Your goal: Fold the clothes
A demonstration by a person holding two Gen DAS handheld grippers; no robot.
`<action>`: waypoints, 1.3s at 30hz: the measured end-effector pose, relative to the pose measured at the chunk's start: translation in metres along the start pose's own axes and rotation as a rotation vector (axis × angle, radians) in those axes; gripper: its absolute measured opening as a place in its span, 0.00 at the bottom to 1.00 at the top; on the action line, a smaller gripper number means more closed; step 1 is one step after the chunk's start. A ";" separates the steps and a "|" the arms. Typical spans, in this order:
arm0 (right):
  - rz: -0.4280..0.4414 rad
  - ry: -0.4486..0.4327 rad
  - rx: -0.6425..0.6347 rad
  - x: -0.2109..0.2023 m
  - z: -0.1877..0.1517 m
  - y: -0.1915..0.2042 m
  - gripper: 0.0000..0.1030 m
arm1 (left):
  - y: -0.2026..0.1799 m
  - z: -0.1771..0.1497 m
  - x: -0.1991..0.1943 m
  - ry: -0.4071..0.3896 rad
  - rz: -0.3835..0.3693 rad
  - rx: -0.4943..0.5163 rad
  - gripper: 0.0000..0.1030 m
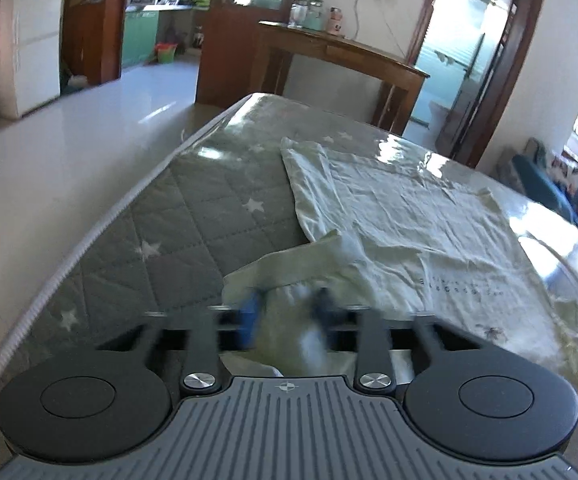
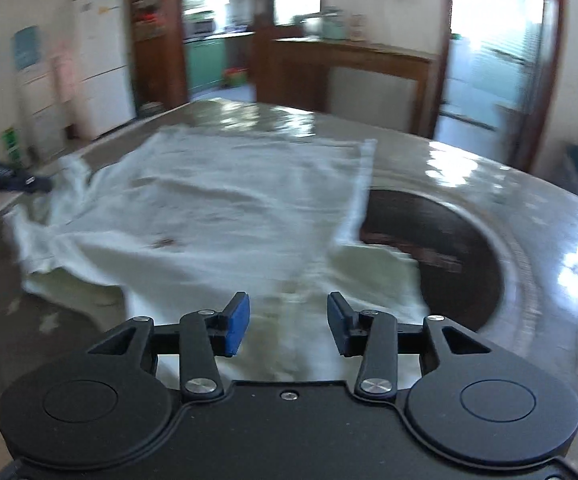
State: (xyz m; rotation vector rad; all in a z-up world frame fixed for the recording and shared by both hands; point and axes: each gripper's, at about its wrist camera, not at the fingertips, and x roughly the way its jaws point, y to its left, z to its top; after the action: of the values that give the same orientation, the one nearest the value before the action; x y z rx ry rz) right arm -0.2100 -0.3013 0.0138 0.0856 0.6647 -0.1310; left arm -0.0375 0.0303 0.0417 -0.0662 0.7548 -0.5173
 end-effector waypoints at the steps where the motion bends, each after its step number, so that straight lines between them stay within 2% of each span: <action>1: 0.016 0.003 -0.007 0.002 0.001 0.004 0.45 | 0.003 -0.002 -0.003 -0.010 0.013 -0.022 0.13; 4: 0.079 0.017 -0.026 0.012 0.005 0.019 0.45 | 0.012 -0.006 -0.015 -0.042 0.063 -0.078 0.13; 9: 0.155 0.090 -0.045 0.023 -0.003 0.033 0.45 | 0.028 -0.016 -0.021 -0.025 0.137 -0.152 0.13; 12: 0.164 0.124 -0.089 0.026 -0.010 0.040 0.47 | 0.036 -0.020 -0.021 -0.005 0.154 -0.169 0.23; 14: 0.166 0.128 -0.098 0.025 -0.010 0.040 0.47 | 0.038 -0.019 -0.023 -0.007 0.155 -0.174 0.36; 19: 0.166 0.095 -0.102 0.016 0.001 0.042 0.47 | 0.037 -0.011 -0.040 -0.061 0.183 -0.145 0.54; 26: 0.207 0.039 -0.138 0.032 0.022 0.069 0.47 | 0.041 -0.014 -0.058 -0.075 0.184 -0.150 0.60; 30: 0.285 0.031 -0.181 0.054 0.034 0.104 0.47 | 0.045 -0.023 -0.051 -0.026 0.202 -0.179 0.60; 34: 0.364 0.061 -0.226 0.071 0.035 0.135 0.47 | 0.048 -0.034 -0.046 0.018 0.171 -0.222 0.61; 36: 0.397 0.090 -0.274 0.076 0.028 0.150 0.47 | 0.044 -0.038 -0.045 0.025 0.178 -0.201 0.61; 39: 0.390 0.073 -0.389 0.068 0.016 0.166 0.49 | 0.036 -0.043 -0.044 0.033 0.206 -0.135 0.60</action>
State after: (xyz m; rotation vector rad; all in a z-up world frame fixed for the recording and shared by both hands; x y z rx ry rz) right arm -0.1221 -0.1461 -0.0094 -0.1556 0.7241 0.3780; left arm -0.0781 0.0877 0.0302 -0.1040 0.8180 -0.2718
